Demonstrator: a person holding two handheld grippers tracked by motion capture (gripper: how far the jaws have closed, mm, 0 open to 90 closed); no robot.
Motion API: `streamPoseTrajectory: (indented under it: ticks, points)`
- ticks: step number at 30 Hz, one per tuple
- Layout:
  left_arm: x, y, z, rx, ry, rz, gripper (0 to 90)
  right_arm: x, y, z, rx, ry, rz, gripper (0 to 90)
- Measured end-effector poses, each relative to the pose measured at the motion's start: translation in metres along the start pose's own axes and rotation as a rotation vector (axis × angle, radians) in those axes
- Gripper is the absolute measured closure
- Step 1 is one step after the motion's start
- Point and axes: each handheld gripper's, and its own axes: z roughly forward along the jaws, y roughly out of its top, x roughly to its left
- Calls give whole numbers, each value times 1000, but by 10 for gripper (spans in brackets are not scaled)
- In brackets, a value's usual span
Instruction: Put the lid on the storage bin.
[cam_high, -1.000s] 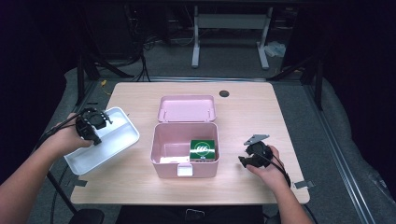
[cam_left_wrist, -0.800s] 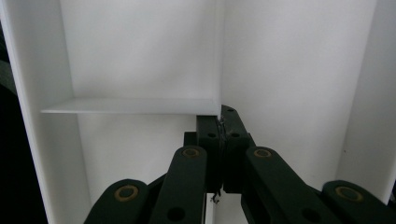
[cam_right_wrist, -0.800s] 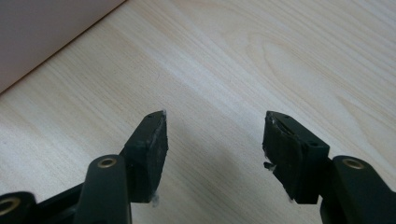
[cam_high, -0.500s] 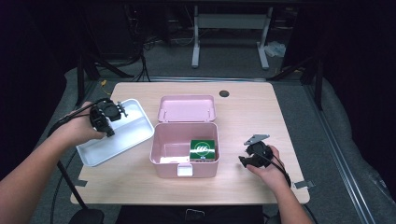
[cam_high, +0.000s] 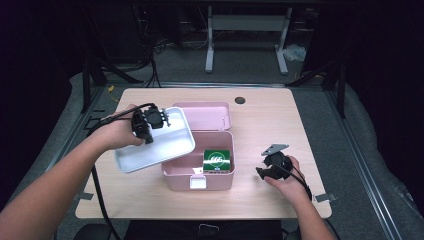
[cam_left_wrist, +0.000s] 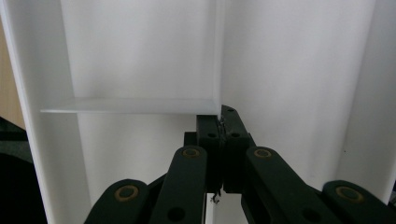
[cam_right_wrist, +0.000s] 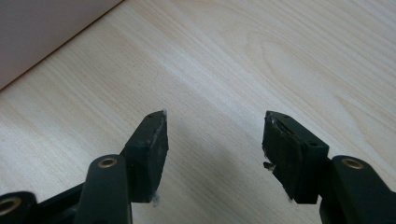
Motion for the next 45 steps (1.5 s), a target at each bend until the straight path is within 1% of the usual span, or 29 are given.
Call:
streamPoseTrajectory:
  ticks: [5, 6, 10, 13, 16, 19, 23, 24, 25, 26, 27, 29, 30, 31, 33, 34, 36, 39, 41, 43, 45]
  points:
    - [-7, 27, -2, -27, -9, 44, 892, 0, 0, 1, 2, 3, -3, 402]
    - [-8, 32, -3, -26, -12, 57, 892, 0, 0, 1, -1, 10, -2, 402]
    - [-16, 53, -1, -40, -13, 97, 892, 0, 0, 0, -4, 10, -1, 403]
    - [-21, 65, -2, -54, -19, 124, 892, -1, -1, 0, -6, 11, -3, 403]
    - [-25, 73, -1, -63, -20, 138, 892, -1, -1, -1, -6, 10, 0, 403]
    - [-27, 79, 1, -64, -23, 148, 892, -2, -1, 0, -5, 12, 4, 404]
    - [-30, 85, 3, -85, -23, 161, 892, -1, -1, 0, -3, 14, 2, 404]
    - [-31, 87, 3, -82, -26, 176, 892, -1, -1, 1, -3, 15, 0, 404]
    - [-32, 87, 4, -93, -26, 185, 892, -1, -1, 1, -2, 14, 0, 404]
    - [-33, 89, 4, -81, -36, 194, 892, -1, -1, 1, -2, 14, -3, 404]
    - [-34, 89, 5, -94, -33, 207, 892, -1, -1, 1, -1, 15, -3, 404]
    - [-35, 91, 7, -95, -40, 218, 892, -1, -1, 1, 0, 16, -2, 404]
    - [-36, 91, 8, -94, -35, 233, 892, -1, -1, 1, 1, 15, -3, 404]
    - [-37, 92, 10, -95, -40, 226, 892, -1, -1, 1, 1, 15, -3, 404]
    - [-37, 92, 13, -98, -48, 236, 892, -1, -1, 1, 1, 16, -3, 404]
    - [-37, 93, 14, -87, -63, 236, 892, -1, -1, 1, 1, 16, -4, 404]
    - [-39, 94, 17, -91, -59, 242, 892, -1, -1, 1, 1, 16, -4, 404]
    - [-40, 94, 21, -95, -75, 246, 892, -1, -1, 1, 2, 17, -5, 404]
    - [-42, 95, 24, -91, -81, 254, 892, -2, -1, 2, 4, 13, -6, 404]
    - [-42, 96, 27, -75, -79, 275, 892, -2, -2, 2, 4, 15, -6, 404]
    - [-43, 97, 30, -78, -81, 279, 892, -2, -2, 2, 4, 15, -6, 404]
